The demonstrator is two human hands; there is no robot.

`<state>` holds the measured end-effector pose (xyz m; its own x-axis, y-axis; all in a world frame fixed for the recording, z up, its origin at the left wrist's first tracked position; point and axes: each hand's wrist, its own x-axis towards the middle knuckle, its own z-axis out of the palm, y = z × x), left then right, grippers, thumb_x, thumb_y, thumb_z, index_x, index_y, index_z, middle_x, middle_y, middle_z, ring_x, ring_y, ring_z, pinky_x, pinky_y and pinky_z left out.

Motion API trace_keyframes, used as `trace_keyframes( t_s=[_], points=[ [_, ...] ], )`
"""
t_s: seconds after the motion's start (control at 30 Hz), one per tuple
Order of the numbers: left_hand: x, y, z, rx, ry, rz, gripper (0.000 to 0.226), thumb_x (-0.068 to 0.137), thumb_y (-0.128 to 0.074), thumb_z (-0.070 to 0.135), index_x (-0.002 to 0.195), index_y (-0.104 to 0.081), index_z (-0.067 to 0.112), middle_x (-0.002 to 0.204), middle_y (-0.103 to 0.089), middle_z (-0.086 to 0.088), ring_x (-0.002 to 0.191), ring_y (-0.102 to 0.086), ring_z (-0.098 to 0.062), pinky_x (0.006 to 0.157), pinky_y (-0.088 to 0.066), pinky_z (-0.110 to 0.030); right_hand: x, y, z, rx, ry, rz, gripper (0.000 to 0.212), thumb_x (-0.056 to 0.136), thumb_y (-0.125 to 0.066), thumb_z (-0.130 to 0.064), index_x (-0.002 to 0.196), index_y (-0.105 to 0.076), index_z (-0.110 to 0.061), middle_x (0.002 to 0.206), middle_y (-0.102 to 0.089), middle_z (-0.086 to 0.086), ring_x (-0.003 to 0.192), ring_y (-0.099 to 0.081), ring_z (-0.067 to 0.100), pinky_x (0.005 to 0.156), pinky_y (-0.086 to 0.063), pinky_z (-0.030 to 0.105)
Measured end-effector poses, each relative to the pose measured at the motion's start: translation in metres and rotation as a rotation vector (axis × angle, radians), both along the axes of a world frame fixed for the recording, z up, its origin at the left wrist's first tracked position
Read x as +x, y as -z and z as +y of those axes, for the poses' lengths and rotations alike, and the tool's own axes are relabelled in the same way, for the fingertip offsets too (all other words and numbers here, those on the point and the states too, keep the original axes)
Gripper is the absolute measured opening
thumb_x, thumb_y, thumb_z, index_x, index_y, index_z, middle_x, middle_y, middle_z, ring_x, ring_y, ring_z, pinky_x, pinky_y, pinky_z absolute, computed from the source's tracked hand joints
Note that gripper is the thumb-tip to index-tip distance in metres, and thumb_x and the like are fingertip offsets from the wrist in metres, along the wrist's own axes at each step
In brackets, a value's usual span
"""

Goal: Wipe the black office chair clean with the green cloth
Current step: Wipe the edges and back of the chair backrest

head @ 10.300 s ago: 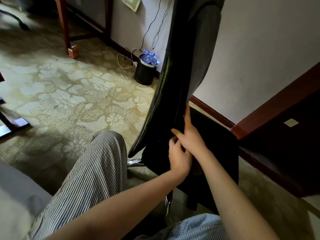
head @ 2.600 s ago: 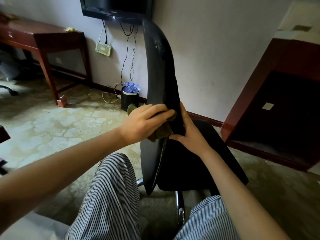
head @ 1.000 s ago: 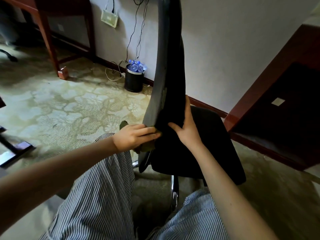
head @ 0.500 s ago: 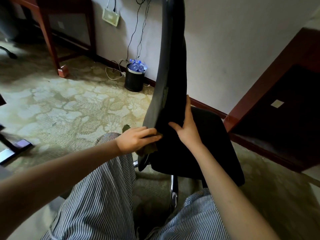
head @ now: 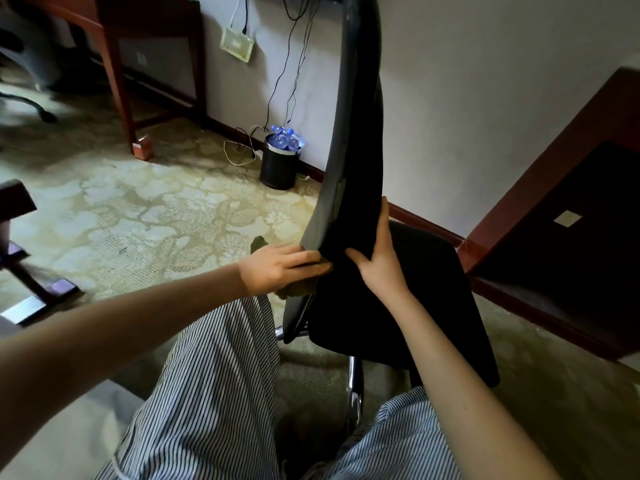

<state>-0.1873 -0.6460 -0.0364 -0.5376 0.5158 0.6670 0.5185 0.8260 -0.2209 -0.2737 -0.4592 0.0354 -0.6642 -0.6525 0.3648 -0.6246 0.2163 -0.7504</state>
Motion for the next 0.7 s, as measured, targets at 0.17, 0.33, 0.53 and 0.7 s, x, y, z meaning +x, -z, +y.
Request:
trace_keyframes(
  t_s=[0.17, 0.33, 0.53, 0.7],
  points=[
    [-0.003, 0.006, -0.01, -0.003, -0.016, -0.022, 0.032, 0.101, -0.029, 0.017, 0.13, -0.044, 0.014, 0.118, -0.044, -0.004, 0.086, -0.044, -0.016, 0.067, -0.048, -0.028, -0.002, 0.003, 0.015, 0.183, 0.083, 0.307, 0.091, 0.09, -0.057, -0.008, 0.14, 0.004, -0.052, 0.157, -0.015, 0.004, 0.143, -0.017, 0.023, 0.114, -0.019, 0.054],
    [-0.007, -0.002, -0.016, -0.015, -0.018, 0.001, 0.03, 0.103, -0.028, 0.023, 0.125, -0.048, 0.015, 0.113, -0.045, -0.005, 0.078, -0.047, -0.017, 0.055, -0.048, -0.029, -0.007, 0.01, 0.025, 0.436, 0.008, 1.175, 0.092, 0.07, -0.072, -0.005, 0.145, -0.022, -0.023, 0.15, -0.022, 0.008, 0.137, -0.021, 0.026, 0.114, -0.005, 0.047],
    [-0.001, 0.0, -0.021, 0.148, -0.093, 0.03, 0.034, 0.092, -0.049, 0.015, 0.125, -0.048, 0.016, 0.121, -0.044, -0.007, 0.087, -0.051, -0.02, 0.067, -0.048, -0.031, -0.025, -0.033, -0.016, 0.486, -0.234, 1.602, 0.08, 0.062, -0.077, -0.009, 0.136, -0.048, -0.02, 0.141, -0.047, 0.004, 0.134, -0.034, 0.019, 0.114, 0.003, 0.04],
    [-0.007, -0.004, -0.027, 0.236, -0.06, 0.01, 0.029, 0.094, -0.045, 0.016, 0.123, -0.05, 0.015, 0.121, -0.044, -0.009, 0.085, -0.051, -0.022, 0.072, -0.044, -0.031, -0.048, -0.052, -0.04, 0.531, -0.366, 1.708, 0.059, 0.076, -0.063, -0.005, 0.133, -0.05, -0.016, 0.138, -0.051, 0.002, 0.131, -0.041, 0.019, 0.115, 0.002, 0.038]
  ],
)
